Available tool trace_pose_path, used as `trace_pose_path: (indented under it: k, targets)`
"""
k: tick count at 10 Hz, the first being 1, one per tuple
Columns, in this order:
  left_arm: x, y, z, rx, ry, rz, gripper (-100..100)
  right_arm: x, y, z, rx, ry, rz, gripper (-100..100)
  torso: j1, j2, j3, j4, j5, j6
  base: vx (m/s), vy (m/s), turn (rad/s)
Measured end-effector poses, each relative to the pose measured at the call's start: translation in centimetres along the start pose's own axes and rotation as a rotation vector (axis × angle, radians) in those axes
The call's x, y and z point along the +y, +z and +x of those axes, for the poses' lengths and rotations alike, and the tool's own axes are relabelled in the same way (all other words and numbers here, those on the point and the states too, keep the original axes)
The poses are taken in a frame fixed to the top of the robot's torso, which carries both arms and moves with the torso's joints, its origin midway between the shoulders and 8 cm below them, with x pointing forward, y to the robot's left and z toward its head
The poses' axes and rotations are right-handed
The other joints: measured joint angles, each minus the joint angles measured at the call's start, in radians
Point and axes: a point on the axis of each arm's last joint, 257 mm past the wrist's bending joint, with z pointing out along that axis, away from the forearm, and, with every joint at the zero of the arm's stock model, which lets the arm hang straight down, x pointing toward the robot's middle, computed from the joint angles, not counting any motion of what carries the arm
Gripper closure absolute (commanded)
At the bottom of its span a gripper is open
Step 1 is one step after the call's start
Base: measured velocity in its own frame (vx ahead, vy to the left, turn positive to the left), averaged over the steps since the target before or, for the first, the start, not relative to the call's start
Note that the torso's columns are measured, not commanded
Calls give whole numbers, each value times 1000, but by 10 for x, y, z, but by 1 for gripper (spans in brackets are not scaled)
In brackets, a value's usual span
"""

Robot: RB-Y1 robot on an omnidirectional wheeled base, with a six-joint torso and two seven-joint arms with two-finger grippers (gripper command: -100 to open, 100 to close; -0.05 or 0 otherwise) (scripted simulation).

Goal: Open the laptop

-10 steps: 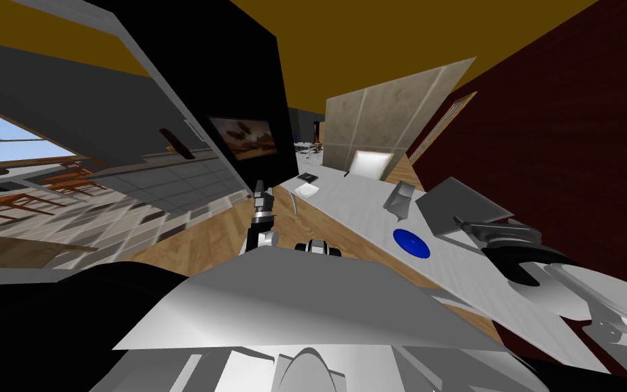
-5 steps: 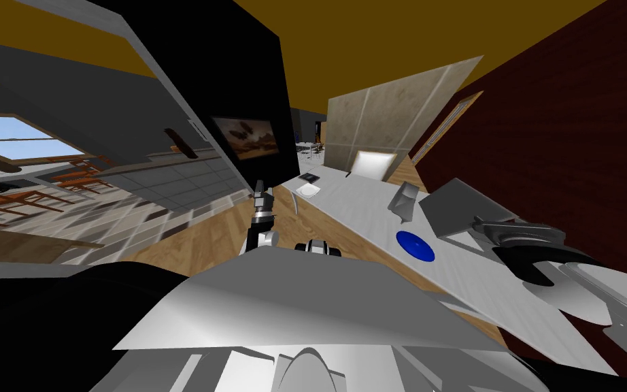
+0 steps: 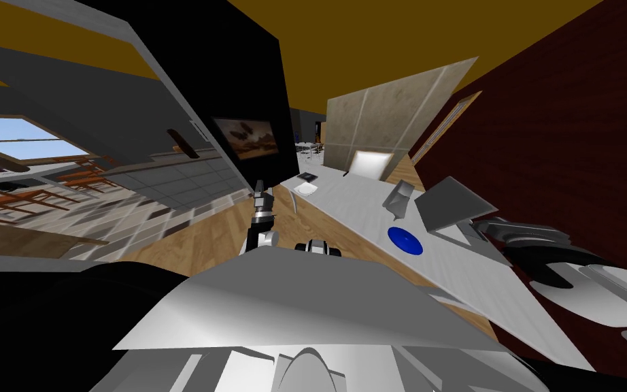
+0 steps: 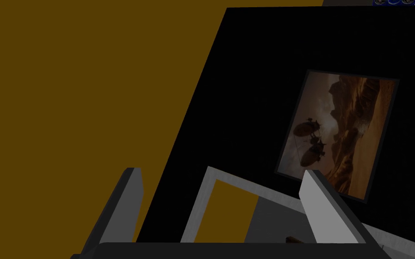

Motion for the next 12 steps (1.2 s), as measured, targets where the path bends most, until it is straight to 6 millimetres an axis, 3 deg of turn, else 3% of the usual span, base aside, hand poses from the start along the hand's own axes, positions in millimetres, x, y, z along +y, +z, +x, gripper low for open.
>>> trace_pose_path:
  k: [4, 5, 12]
  targets:
    - [0, 0, 0, 0, 0, 0, 0, -5, 3, 0, 10, 153, -20, 100, -1, 1, 1, 0, 0, 0, -44, -58, 6]
    - [0, 0, 0, 0, 0, 0, 0, -5, 3, 0, 10, 160, -22, -100, 1, -1, 0, 0, 0, 0, 11, 14, 36]
    - [0, 0, 0, 0, 0, 0, 0, -22, 1, 5, 40, -118, 49, -100, -1, 1, 1, 0, 0, 0, 29, 45, 31]
